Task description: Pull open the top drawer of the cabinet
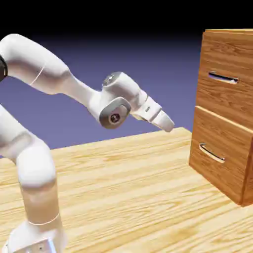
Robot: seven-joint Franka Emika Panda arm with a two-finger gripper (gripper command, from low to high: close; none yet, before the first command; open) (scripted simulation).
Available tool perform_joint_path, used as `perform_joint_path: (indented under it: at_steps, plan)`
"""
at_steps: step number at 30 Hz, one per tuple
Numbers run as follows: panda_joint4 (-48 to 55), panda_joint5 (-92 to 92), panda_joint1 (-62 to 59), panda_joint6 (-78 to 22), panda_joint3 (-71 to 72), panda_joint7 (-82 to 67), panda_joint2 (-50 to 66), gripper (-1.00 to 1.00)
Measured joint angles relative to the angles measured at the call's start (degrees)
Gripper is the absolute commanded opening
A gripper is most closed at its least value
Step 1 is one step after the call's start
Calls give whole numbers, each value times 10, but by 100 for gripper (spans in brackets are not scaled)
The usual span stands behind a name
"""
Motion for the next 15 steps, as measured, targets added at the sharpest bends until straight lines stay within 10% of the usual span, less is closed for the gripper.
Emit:
perform_joint_path:
  at_steps: [15]
  plan:
    - [124, 336, 177, -55, -230, -374, 235, 0]
